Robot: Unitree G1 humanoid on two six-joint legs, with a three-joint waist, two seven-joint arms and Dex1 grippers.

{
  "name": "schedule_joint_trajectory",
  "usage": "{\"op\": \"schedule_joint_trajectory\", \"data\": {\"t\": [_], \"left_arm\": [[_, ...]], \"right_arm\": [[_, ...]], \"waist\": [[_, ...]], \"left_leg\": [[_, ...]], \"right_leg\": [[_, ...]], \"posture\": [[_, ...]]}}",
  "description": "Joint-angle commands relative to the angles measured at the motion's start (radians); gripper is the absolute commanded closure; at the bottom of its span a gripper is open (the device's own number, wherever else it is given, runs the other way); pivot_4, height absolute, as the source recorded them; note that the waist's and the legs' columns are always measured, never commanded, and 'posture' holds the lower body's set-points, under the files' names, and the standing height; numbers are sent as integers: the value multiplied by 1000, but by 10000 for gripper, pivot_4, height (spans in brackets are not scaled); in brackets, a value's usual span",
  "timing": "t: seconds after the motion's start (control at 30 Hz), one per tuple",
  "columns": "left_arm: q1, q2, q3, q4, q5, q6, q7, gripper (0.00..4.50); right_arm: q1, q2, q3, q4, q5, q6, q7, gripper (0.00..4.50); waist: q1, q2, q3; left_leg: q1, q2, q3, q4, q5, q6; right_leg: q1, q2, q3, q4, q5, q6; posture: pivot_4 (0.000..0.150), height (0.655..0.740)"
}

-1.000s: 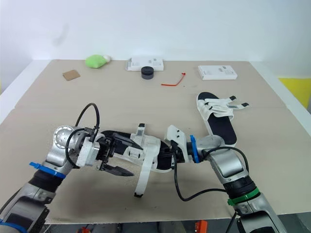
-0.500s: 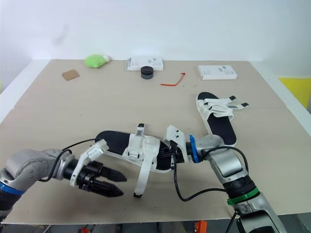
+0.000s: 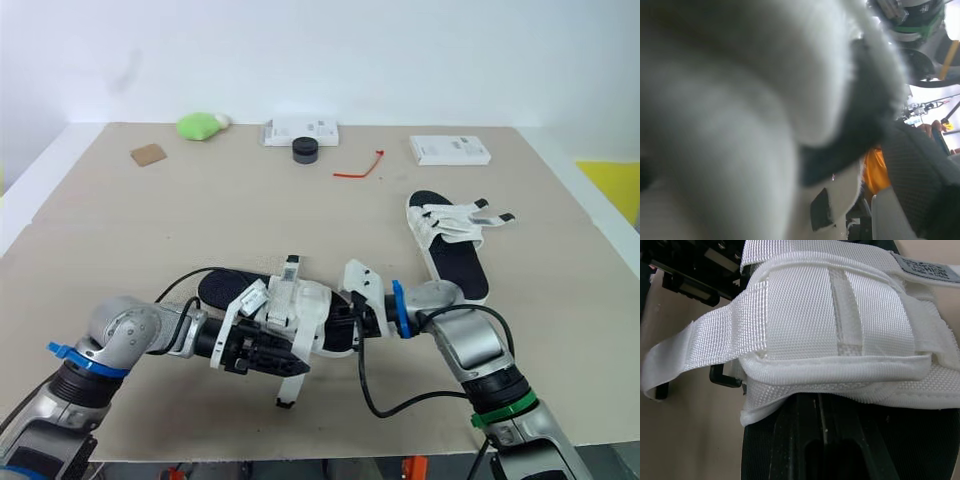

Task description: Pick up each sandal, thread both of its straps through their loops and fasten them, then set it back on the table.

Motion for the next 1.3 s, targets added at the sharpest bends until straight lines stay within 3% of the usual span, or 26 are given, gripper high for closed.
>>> {"op": "schedule_joint_trajectory", "data": {"t": [0.03,0.13,0.2,0.37,0.63,0.73,1.1,1.3], "left_arm": [[-48,-26,63,1,-52,67,7,23613],[-68,-48,111,15,-77,131,31,38169],[-79,-57,132,26,-81,153,42,44464],[-112,-53,215,37,-140,257,45,44464],[-185,111,229,26,-248,306,-101,44464],[-251,115,239,75,-247,305,-145,44464],[-440,-98,112,465,100,-61,-166,44464],[-414,-155,117,477,170,-93,-143,44464]], "right_arm": [[53,-11,70,36,-29,51,-5,45000],[54,-12,69,34,-27,53,-9,45000],[53,-13,68,35,-25,53,-10,45000],[48,-11,69,41,-26,51,-9,45000],[25,-5,77,69,-29,38,0,45000],[14,1,80,81,-32,34,3,45000],[15,12,81,80,-28,34,-8,45000],[48,-1,67,50,-25,46,-19,45000]], "waist": [[0,0,0],[0,0,0],[0,0,0],[0,0,0],[-3,-1,1],[-2,-1,2],[-2,0,1],[-1,0,1]], "left_leg": [[0,0,0,0,0,0],[0,0,0,0,0,0],[0,0,0,0,0,0],[0,0,0,1,0,0],[-1,0,0,0,-1,-1],[-2,0,0,0,-1,-1],[-1,-1,0,0,-2,-3],[-2,-1,0,1,-2,-3]], "right_leg": [[0,0,0,0,0,0],[0,0,0,0,0,0],[0,0,0,0,0,0],[0,0,1,0,1,1],[-1,0,1,0,0,0],[-2,0,1,0,-1,0],[-1,1,1,0,-1,1],[-1,0,2,0,-1,2]], "posture": [[1500,7400],[1500,7400],[1500,7400],[1500,7400],[1500,7400],[1500,7400],[1500,7400],[1500,7400]]}}
